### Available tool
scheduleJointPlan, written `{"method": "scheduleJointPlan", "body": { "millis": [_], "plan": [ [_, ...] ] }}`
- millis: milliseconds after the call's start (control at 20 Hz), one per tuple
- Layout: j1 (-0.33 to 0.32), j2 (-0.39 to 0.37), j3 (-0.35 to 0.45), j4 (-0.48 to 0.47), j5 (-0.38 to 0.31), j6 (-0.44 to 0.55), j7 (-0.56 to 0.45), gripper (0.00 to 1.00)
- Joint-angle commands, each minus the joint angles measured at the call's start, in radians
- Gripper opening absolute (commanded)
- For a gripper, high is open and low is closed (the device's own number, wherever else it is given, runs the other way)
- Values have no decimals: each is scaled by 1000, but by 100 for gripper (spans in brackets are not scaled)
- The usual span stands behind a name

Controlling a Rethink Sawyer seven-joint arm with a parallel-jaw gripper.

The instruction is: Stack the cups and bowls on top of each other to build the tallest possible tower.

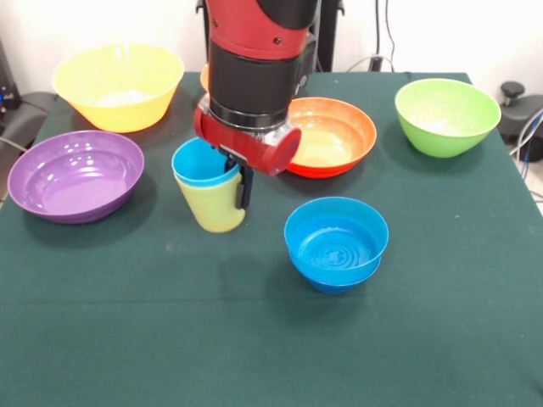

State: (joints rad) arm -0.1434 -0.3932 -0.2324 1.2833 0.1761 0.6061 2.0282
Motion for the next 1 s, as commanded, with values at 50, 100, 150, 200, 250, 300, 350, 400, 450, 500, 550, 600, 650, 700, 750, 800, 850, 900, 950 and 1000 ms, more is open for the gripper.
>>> {"method": "scheduleJointPlan", "body": {
  "millis": [50, 100, 150, 200, 250, 300, 350, 400, 450, 500, 550, 600, 650, 700, 750, 800, 850, 900, 950, 1000],
  "plan": [
    [43, -30, 13, 12, -19, 138, 127, 0],
    [47, -33, 9, 23, -19, 136, 131, 0],
    [48, -34, 8, 28, -17, 136, 132, 0],
    [52, -39, 4, 38, -15, 134, 137, 0],
    [53, -42, 1, 41, -14, 137, 138, 0],
    [59, -51, -7, 52, -13, 143, 144, 0],
    [60, -55, -12, 53, -13, 147, 145, 0],
    [65, -61, -19, 59, -13, 151, 149, 0],
    [67, -64, -21, 63, -13, 151, 149, 0],
    [70, -66, -25, 65, -13, 153, 148, 0],
    [71, -67, -28, 67, -13, 154, 147, 0],
    [74, -69, -32, 69, -12, 156, 148, 0],
    [76, -71, -35, 72, -12, 160, 148, 0],
    [80, -74, -38, 74, -10, 168, 151, 0],
    [85, -76, -44, 77, -11, 170, 154, 0],
    [91, -79, -53, 77, -11, 178, 160, 0],
    [95, -82, -58, 80, -11, 179, 163, 0],
    [100, -84, -65, 84, -12, 183, 165, 0],
    [105, -92, -67, 99, -12, 176, 165, 0],
    [108, -96, -72, 108, -15, 176, 162, 0]
  ]
}}
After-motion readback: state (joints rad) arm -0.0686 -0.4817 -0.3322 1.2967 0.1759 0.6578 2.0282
